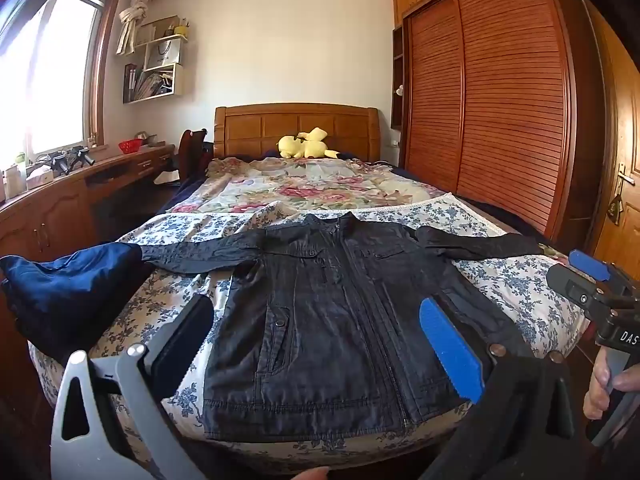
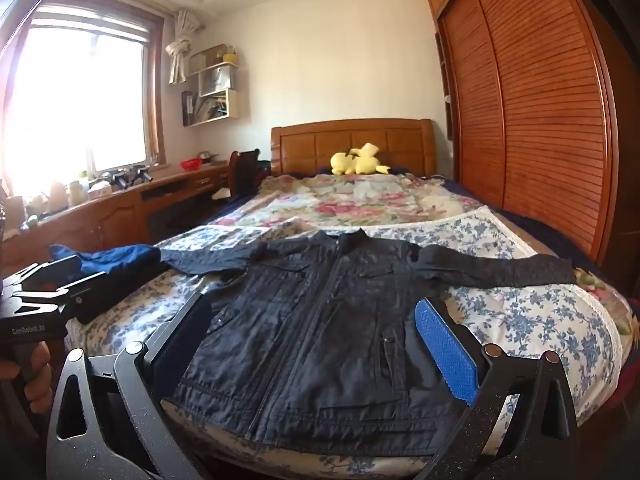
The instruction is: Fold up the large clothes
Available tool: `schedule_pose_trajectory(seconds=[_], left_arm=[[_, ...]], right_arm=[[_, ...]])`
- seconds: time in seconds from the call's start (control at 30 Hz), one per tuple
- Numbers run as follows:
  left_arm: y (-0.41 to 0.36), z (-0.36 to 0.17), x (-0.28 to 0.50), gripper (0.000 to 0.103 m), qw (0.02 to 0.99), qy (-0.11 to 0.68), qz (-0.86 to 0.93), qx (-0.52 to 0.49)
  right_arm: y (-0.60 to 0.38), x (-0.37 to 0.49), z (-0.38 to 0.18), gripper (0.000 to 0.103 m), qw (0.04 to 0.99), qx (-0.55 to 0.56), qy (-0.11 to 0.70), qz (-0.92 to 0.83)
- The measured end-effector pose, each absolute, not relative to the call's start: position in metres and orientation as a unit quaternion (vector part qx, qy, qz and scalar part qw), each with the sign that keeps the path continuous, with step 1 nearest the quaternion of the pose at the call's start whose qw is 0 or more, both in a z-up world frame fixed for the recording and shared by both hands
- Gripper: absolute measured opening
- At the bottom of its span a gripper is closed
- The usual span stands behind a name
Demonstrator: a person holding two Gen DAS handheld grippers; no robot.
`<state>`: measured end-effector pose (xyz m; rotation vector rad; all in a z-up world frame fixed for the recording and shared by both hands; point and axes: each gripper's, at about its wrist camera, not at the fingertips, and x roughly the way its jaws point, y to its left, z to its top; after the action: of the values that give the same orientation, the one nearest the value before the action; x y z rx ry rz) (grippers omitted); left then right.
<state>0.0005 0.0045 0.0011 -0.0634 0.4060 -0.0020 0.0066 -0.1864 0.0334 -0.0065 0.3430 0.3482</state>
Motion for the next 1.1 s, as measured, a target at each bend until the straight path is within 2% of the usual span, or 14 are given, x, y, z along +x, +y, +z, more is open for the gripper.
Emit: schedule_pose_trajectory(seconds=[1.1], left_arm=[[-0.008, 0.01, -0.011, 0.103, 0.983, 0.182, 0.002, -0.014]], right_arm=[[-0.184, 0.009, 0.032, 0.103, 0.97, 0.003, 0.168, 0.174]])
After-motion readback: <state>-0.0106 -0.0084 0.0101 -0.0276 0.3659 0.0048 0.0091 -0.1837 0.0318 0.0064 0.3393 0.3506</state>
